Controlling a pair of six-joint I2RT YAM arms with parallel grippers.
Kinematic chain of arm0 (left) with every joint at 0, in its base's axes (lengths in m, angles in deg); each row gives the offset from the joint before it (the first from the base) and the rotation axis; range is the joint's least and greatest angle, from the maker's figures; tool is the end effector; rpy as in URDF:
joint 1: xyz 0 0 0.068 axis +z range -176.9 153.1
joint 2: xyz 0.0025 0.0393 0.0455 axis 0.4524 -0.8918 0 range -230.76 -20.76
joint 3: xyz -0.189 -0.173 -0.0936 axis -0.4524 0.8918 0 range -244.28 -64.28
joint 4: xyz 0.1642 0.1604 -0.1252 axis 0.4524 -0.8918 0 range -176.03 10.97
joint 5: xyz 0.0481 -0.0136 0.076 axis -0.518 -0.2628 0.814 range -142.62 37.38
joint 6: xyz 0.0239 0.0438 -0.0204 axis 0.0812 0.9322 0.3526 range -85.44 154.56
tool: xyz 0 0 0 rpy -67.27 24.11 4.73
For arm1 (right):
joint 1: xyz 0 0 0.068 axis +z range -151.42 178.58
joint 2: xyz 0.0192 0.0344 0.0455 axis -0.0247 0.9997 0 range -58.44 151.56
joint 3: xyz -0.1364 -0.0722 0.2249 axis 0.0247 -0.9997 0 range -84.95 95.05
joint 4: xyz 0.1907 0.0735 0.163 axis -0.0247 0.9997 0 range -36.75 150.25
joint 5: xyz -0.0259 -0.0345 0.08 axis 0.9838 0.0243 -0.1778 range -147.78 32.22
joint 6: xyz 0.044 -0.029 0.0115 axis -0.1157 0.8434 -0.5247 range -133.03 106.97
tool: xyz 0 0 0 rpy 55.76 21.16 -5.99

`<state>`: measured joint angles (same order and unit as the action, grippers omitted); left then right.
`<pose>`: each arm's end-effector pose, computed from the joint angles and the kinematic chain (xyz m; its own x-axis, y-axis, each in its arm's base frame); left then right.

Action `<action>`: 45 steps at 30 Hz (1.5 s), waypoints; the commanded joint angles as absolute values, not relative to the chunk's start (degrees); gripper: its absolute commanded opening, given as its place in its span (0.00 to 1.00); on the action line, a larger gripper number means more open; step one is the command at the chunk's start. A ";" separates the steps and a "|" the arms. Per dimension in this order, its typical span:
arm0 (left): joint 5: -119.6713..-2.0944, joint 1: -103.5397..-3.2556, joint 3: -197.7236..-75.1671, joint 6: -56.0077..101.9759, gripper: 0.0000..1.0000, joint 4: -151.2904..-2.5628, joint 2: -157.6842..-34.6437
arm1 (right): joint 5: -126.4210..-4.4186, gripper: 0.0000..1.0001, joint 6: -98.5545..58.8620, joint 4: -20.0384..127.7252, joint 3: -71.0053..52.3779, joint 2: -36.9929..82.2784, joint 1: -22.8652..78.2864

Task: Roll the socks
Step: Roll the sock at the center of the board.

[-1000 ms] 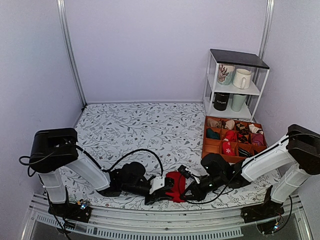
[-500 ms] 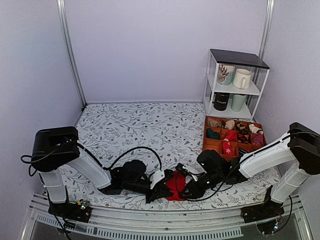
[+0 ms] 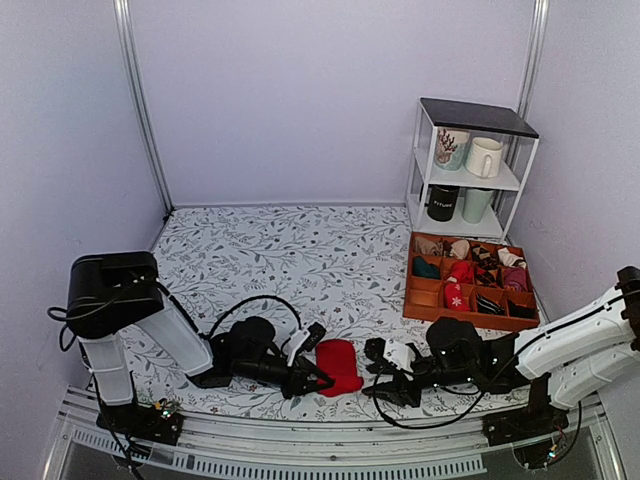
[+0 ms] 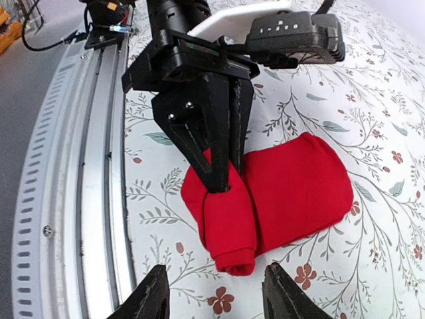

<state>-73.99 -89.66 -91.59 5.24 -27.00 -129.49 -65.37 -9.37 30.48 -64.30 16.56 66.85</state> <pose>0.1230 -0.2674 0.0776 -0.6725 0.3100 -0.6721 0.7386 0.3391 -0.5826 0.0831 0.2213 0.1471 -0.1321 -0.5023 -0.8545 -0.9729 0.2309 0.0147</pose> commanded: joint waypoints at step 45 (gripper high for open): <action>-59.91 -100.09 -80.35 28.71 0.63 -31.35 -111.90 | -86.47 0.11 -12.68 56.19 -40.18 41.58 61.86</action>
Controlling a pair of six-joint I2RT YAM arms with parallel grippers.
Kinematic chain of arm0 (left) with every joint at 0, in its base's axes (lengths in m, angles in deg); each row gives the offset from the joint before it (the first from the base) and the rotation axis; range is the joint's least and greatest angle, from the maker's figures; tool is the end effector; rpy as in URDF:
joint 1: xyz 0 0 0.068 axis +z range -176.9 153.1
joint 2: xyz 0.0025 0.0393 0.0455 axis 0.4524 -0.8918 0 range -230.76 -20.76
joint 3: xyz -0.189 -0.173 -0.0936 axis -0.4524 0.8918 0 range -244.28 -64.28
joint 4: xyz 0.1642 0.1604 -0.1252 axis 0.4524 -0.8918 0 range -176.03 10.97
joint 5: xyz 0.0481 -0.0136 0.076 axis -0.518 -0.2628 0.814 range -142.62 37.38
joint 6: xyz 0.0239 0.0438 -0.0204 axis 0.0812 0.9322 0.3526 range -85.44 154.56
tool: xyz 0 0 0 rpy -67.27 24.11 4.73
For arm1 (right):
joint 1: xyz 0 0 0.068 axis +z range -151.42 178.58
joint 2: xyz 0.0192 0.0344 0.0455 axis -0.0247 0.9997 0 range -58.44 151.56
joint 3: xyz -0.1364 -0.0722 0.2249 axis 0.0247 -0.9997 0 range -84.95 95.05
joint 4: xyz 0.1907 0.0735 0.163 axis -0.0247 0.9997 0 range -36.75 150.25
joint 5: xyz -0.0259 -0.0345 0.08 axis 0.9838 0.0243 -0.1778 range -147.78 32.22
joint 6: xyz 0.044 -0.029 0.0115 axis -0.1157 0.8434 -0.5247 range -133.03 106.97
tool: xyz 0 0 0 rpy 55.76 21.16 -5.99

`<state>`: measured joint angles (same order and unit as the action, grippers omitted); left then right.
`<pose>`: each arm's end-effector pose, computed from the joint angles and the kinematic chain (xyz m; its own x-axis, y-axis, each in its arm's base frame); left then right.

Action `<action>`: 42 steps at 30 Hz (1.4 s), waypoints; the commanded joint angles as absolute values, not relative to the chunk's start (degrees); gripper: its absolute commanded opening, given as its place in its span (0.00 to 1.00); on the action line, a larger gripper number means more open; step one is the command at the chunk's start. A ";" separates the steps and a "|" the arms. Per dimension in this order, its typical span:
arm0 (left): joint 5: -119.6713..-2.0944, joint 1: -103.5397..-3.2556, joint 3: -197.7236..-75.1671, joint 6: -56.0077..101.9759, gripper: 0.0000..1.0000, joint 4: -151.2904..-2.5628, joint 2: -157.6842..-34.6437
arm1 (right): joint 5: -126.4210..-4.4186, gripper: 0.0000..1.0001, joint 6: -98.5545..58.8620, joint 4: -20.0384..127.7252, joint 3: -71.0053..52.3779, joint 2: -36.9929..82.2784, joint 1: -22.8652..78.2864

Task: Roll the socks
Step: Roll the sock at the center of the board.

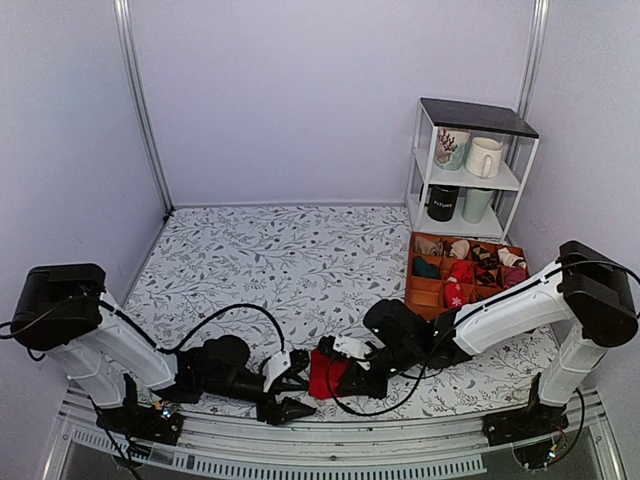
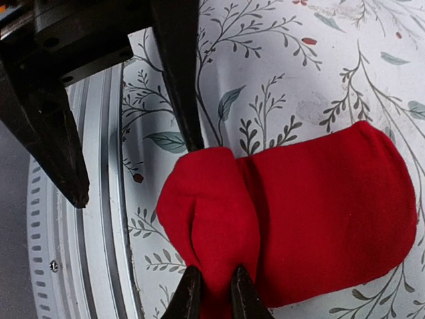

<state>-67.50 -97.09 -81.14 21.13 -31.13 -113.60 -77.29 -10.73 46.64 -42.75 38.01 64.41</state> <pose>0.0749 -0.2349 0.1030 -0.3842 0.4042 -0.8301 0.9220 0.2140 -0.3225 0.1177 0.2913 0.1326 -0.2641 -0.6809 -0.6831 -0.9635 0.1534 0.2196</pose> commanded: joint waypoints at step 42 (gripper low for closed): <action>-53.64 -102.39 -88.39 29.10 0.00 -39.23 -127.81 | -88.41 0.31 -16.61 60.56 -35.49 43.97 59.06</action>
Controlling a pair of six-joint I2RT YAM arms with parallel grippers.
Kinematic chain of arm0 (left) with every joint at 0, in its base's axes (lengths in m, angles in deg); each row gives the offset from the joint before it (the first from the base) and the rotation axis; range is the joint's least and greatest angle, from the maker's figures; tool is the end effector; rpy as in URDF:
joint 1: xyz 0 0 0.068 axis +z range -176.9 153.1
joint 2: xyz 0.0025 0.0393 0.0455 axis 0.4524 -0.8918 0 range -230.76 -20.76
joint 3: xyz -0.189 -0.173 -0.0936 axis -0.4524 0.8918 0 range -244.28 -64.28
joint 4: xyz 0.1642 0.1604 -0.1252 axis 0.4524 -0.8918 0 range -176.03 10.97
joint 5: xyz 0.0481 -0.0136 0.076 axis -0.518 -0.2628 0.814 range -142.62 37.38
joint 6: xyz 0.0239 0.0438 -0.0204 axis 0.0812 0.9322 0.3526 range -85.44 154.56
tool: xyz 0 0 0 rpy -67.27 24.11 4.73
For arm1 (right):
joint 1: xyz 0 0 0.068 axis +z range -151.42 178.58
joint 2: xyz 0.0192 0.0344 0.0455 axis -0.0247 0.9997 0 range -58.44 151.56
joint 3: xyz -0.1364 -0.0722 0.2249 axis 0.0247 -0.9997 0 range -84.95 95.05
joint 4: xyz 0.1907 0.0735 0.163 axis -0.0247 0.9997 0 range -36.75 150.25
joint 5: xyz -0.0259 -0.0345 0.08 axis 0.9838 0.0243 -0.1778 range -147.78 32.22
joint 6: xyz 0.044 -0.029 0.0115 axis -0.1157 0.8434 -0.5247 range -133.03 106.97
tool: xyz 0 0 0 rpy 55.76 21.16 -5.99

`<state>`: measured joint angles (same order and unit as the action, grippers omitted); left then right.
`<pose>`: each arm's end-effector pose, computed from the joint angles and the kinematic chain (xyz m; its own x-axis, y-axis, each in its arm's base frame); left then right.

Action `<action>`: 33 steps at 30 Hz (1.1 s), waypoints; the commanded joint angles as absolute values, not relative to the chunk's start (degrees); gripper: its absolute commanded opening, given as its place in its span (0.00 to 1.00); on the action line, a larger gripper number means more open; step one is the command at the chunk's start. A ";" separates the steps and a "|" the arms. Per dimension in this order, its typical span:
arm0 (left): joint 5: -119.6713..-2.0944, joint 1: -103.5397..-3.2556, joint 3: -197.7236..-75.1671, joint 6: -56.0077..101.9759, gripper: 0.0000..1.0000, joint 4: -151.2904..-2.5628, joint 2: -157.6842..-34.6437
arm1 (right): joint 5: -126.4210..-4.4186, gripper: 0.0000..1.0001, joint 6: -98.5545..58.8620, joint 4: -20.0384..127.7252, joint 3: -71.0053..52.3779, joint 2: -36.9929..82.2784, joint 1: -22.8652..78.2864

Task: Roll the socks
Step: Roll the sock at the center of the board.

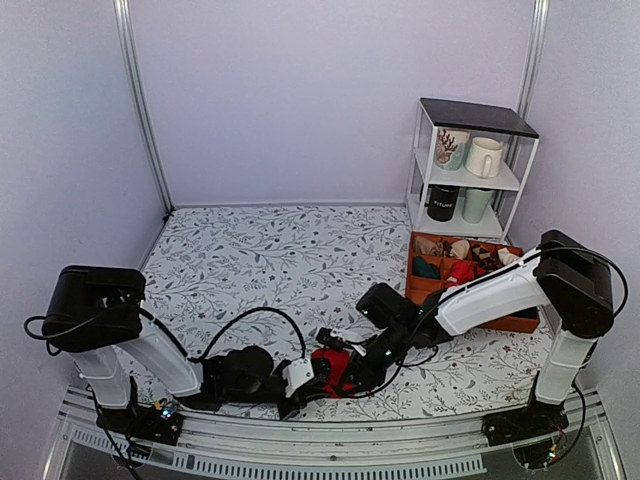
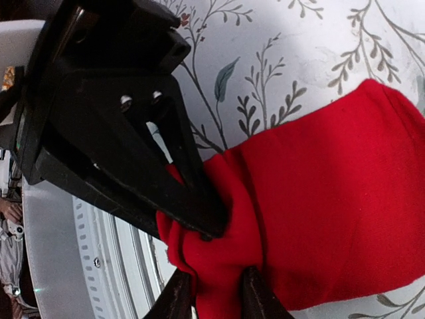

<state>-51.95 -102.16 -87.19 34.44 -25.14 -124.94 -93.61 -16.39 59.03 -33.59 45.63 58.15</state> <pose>0.0712 -0.2692 0.0860 -0.1191 0.4442 -0.8880 0.9642 0.2653 0.0035 0.1512 0.2986 0.1233 -0.4811 -0.7253 -0.4925 -0.8272 0.1897 0.5289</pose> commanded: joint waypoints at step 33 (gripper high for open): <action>-74.26 -91.72 -84.17 8.62 0.00 -36.67 -135.51 | -73.26 0.39 -3.23 27.53 -52.54 36.78 64.91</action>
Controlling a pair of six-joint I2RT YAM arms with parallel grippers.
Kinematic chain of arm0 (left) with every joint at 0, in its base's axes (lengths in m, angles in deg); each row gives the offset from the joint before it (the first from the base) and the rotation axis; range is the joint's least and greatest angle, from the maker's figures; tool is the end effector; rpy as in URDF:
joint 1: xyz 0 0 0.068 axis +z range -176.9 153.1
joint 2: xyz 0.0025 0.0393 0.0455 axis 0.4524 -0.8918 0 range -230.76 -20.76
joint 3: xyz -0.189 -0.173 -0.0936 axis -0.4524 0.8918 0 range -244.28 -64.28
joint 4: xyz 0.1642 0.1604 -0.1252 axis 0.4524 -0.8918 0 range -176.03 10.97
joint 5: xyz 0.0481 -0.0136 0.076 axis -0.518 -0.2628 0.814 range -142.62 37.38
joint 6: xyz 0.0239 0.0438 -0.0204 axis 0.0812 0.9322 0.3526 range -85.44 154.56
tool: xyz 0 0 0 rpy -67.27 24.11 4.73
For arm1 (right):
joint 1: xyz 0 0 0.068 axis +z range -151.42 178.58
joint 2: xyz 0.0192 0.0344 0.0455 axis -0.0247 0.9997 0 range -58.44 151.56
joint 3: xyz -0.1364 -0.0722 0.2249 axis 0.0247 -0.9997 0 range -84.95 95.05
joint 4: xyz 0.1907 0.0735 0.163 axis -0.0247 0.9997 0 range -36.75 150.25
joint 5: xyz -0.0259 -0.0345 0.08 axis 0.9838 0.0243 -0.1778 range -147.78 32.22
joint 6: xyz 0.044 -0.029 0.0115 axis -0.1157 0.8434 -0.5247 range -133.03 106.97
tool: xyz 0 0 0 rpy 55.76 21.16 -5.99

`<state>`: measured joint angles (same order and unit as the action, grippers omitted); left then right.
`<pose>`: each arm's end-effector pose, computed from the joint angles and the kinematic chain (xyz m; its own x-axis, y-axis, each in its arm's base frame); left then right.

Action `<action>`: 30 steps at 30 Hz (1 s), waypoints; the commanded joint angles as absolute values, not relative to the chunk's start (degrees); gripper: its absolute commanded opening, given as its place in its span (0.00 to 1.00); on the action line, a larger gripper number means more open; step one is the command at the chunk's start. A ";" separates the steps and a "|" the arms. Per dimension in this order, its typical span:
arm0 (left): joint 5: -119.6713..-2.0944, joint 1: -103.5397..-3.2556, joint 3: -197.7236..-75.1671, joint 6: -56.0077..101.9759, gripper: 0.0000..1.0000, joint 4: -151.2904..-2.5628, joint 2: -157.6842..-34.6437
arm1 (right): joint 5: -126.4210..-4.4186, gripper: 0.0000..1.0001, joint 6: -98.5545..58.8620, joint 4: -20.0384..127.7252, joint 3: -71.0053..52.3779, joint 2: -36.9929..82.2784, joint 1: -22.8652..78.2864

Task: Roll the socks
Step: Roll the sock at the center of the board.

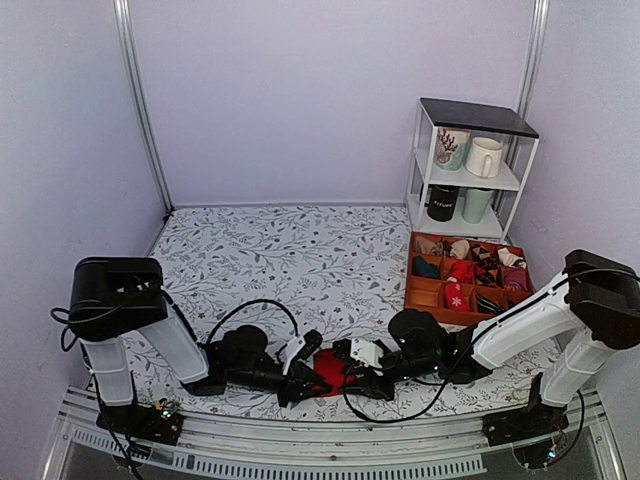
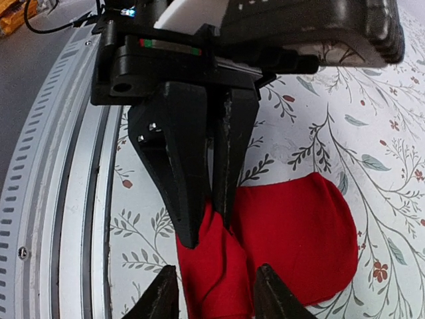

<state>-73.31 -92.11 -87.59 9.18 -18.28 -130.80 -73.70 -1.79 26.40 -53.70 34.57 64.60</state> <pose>0.1063 -0.2602 0.0733 -0.5871 0.3148 -0.7458 0.8089 0.2643 -0.5252 0.1095 0.2702 0.1277 -0.0391 -0.5490 -0.8349 -0.9968 0.0798 -0.0059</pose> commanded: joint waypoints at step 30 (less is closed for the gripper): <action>-56.28 -99.78 -81.81 38.87 0.75 -26.22 -117.97 | -94.07 0.11 -24.31 49.41 -40.90 51.59 55.97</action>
<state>-57.07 -98.43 -80.31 35.73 -30.48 -114.40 -95.51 -22.75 38.92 -39.96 47.71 56.12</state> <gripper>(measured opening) 0.753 0.106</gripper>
